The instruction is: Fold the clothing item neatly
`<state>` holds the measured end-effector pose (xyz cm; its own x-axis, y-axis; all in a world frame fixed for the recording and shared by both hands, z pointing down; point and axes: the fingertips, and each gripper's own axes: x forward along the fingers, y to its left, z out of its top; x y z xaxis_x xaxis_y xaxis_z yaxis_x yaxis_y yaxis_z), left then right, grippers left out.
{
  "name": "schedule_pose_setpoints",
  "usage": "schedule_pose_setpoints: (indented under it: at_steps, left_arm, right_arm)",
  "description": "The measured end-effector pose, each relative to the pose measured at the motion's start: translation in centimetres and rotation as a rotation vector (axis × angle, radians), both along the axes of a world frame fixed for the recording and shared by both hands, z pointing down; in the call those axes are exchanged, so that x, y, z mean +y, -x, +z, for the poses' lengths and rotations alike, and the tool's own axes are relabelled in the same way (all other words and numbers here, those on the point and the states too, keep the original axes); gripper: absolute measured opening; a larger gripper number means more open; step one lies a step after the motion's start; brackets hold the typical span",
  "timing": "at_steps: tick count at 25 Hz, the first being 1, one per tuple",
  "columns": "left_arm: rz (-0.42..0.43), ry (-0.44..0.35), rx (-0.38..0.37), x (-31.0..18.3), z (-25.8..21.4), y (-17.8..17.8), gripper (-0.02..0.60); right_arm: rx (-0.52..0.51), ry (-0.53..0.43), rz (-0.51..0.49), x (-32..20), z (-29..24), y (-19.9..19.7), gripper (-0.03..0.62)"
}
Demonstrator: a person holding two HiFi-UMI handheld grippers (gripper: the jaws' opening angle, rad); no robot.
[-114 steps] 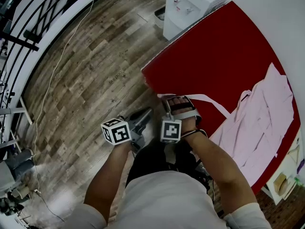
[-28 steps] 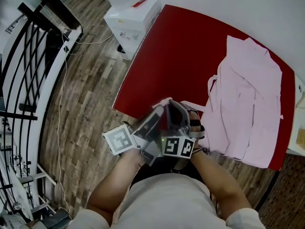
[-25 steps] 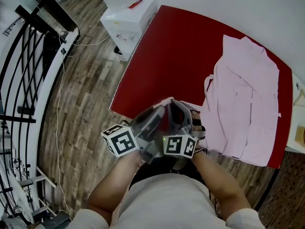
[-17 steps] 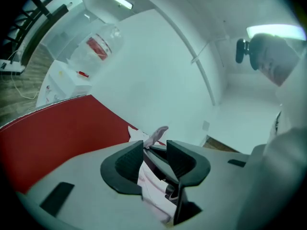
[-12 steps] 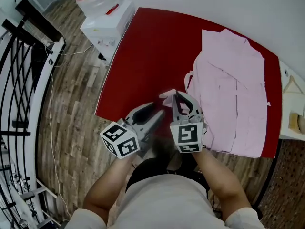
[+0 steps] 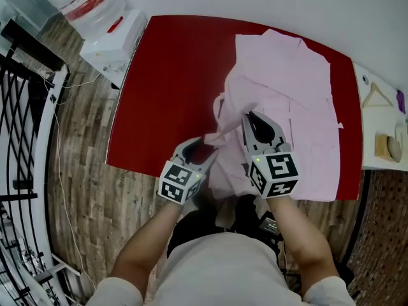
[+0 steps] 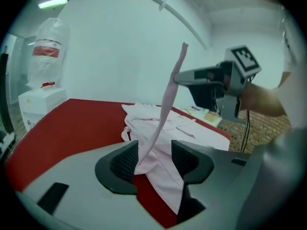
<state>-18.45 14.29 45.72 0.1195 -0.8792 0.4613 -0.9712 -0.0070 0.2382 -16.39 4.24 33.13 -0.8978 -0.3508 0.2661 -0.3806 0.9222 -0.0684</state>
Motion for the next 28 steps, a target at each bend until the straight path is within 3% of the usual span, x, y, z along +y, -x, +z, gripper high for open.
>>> schedule_pose_setpoints:
  at_steps: [3, 10, 20, 24, 28]
  left_arm:
    - [0.036, 0.054, -0.037, -1.6, 1.9, -1.8, 0.196]
    - [0.098, 0.098, -0.107, -5.2, 3.3, -5.2, 0.196]
    - [0.18, 0.156, -0.124, -9.4, 5.3, -9.3, 0.196]
    - [0.182, 0.197, -0.147, -10.5, 6.5, -9.4, 0.196]
    - [0.177, 0.218, -0.183, -11.8, 7.3, -8.9, 0.196]
  right_arm:
    - [-0.03, 0.03, 0.014, -2.6, -0.9, -2.1, 0.026]
    - [-0.122, 0.174, 0.109, -11.0, -1.3, -8.9, 0.026]
    - [-0.109, 0.373, 0.276, -21.9, 4.9, -19.0, 0.026]
    - [-0.104, 0.393, 0.258, -24.2, 6.3, -20.4, 0.026]
    - [-0.192, 0.396, 0.173, -25.3, 6.2, -20.8, 0.026]
